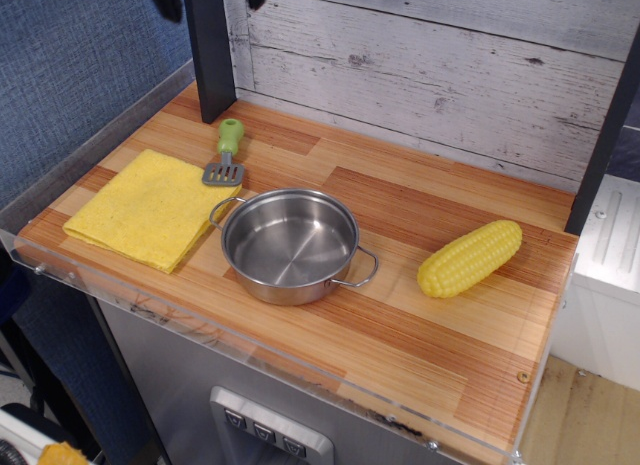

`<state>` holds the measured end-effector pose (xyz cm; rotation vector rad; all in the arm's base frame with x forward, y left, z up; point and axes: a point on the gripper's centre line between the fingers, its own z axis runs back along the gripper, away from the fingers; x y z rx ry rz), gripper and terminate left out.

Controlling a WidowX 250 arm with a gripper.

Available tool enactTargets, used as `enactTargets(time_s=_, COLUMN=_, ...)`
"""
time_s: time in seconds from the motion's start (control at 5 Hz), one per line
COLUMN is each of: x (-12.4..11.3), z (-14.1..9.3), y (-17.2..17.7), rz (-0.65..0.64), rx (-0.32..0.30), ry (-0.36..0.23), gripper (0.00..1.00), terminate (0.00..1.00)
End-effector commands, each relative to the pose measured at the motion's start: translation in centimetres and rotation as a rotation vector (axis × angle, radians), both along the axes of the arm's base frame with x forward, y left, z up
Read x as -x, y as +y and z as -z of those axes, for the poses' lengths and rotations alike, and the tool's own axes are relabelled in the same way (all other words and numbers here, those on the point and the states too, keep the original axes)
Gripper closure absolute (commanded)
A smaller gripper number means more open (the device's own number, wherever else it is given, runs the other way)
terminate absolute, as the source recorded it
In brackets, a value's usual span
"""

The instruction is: Move the spatula to the left of the corn.

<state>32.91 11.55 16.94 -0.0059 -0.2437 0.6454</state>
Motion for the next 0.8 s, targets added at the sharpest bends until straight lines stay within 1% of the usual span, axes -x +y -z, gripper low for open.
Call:
enactTargets(time_s=0.0, x=-1.2, z=1.3, y=2.0, rz=-0.045, rx=-0.025, ry=-0.040, gripper=0.00, terminate=0.00)
enactTargets(time_s=0.4, x=-3.1, z=4.8, y=3.0, rz=-0.077, rx=-0.018, ry=-0.028, gripper=0.00, terminate=0.00)
enactTargets(time_s=0.6, x=-3.6, z=6.2, y=3.3, rz=-0.085, rx=-0.031, ry=-0.014, gripper=0.00, terminate=0.00)
